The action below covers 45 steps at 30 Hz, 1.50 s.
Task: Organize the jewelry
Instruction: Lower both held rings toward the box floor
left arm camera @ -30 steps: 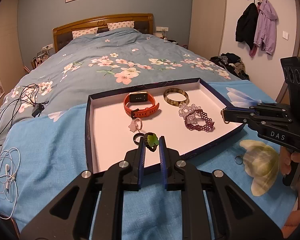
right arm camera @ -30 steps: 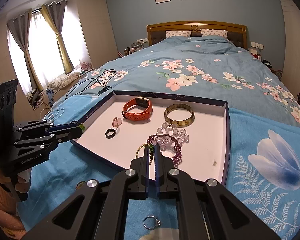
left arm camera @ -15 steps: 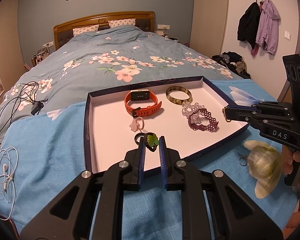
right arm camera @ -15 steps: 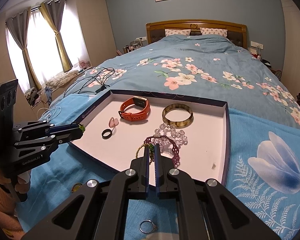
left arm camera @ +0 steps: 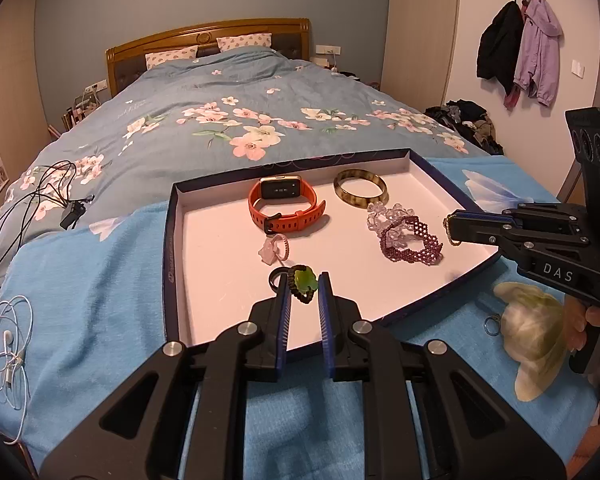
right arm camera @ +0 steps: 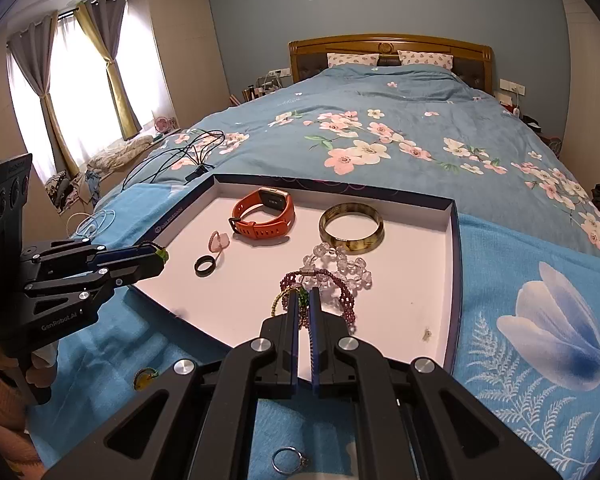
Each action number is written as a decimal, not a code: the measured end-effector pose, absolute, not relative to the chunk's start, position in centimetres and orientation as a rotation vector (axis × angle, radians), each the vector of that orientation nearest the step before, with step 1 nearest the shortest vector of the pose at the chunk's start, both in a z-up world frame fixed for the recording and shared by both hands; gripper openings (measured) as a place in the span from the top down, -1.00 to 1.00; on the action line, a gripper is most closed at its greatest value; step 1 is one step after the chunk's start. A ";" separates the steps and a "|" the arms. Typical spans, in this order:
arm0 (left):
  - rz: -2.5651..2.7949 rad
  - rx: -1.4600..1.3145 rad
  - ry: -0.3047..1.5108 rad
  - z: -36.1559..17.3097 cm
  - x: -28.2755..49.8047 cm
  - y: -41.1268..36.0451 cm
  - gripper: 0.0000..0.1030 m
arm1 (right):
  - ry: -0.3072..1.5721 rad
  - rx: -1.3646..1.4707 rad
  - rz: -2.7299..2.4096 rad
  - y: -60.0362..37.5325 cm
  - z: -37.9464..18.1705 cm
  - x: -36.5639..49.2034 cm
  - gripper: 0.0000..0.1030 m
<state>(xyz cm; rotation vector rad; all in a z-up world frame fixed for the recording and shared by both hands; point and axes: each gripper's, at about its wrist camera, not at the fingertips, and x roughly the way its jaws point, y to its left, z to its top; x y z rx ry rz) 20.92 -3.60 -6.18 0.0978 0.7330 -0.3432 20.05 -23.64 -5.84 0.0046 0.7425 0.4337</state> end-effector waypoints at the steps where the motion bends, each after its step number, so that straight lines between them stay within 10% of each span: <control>1: -0.342 0.098 0.733 -6.2 20.9 -3.6 0.73 | 0.743 0.004 0.433 -23.5 -5.8 20.1 0.94; 45: -0.330 0.096 0.777 -7.3 22.6 -3.7 0.73 | 0.800 -0.041 0.374 -22.4 -7.4 22.5 0.93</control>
